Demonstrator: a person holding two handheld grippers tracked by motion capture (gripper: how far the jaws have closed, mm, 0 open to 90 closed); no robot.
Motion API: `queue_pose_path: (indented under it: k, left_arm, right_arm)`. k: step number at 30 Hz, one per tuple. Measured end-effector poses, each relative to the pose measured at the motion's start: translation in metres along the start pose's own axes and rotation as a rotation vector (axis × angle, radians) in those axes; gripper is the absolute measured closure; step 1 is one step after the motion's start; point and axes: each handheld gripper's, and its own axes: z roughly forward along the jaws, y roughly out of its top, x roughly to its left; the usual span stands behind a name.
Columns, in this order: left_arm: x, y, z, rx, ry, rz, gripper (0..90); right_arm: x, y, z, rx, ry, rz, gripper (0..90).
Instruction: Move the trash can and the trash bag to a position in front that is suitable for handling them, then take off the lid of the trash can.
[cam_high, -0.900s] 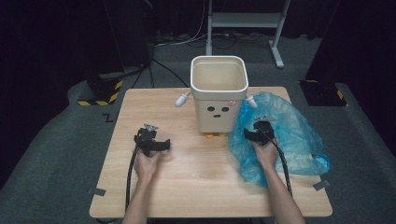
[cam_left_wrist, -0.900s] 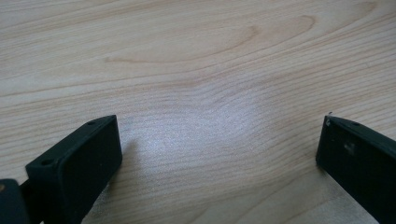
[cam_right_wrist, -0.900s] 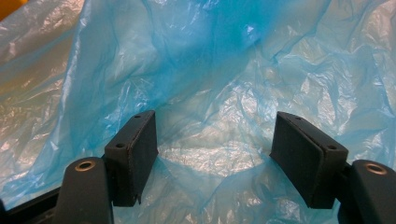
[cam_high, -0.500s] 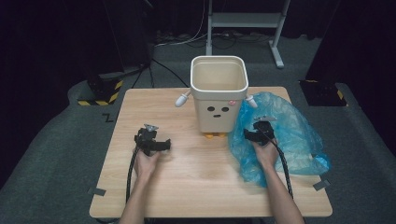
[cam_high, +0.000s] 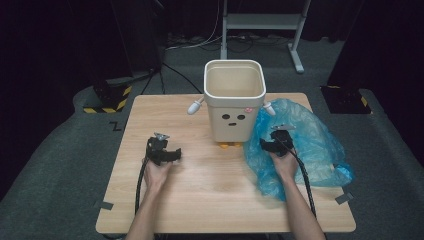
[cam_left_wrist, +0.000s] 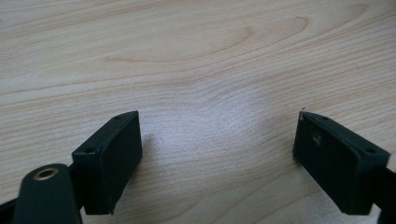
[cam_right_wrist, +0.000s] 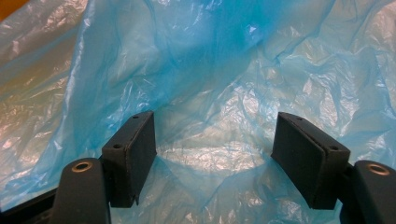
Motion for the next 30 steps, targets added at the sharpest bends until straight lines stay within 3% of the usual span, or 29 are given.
queue_pose_path:
  k: [7,14,21,30]
  left_arm:
    - [-0.001,0.001,-0.002,0.003,-0.028,-0.01,16.3]
    - [-0.006,0.004,-0.008,-0.03,-0.052,0.013,17.4]
    - [-0.009,0.006,-0.013,-0.04,-0.082,0.01,17.5]
    - [-0.011,0.012,-0.023,-0.052,-0.111,0.054,18.4]
  right_arm:
    - [0.0,0.0,0.0,0.0,0.004,-0.006,29.9]
    - [0.0,0.0,0.0,0.0,0.006,-0.009,29.9]
    - [0.0,0.0,0.0,0.0,0.007,-0.007,29.9]
    - [0.0,0.0,0.0,0.001,0.009,-0.006,29.9]
